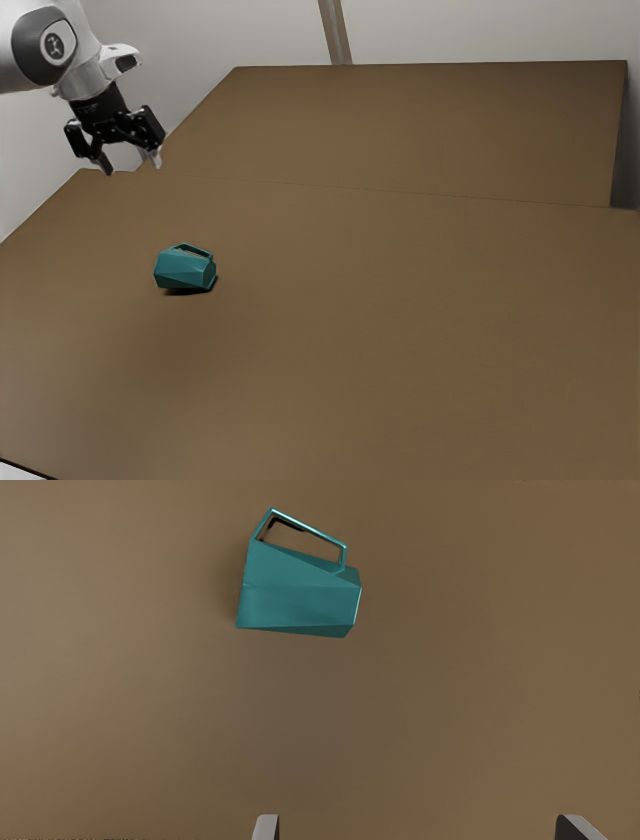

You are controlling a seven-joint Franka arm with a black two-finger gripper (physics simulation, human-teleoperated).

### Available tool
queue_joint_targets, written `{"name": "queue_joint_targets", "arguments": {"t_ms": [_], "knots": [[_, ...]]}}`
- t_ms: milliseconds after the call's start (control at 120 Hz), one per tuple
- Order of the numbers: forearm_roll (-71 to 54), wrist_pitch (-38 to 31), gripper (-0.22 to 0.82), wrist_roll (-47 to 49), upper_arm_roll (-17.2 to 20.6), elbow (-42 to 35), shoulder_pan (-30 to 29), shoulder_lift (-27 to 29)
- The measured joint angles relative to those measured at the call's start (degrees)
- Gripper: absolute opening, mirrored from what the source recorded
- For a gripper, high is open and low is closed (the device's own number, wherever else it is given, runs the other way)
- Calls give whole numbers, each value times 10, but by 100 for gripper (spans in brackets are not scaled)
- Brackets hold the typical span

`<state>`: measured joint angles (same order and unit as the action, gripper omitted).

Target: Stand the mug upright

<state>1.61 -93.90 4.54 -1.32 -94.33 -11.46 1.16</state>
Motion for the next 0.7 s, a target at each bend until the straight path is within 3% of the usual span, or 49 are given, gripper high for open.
{"name": "queue_joint_targets", "arguments": {"t_ms": [167,292,475,700], "knots": [[69,-6,60,-16,0,1,-73,-53],[124,-8,60,-47,-2,19,-124,-122],[182,-7,60,-109,-45,81,-131,-234],[234,-5,60,-185,-63,128,-131,-320]]}}
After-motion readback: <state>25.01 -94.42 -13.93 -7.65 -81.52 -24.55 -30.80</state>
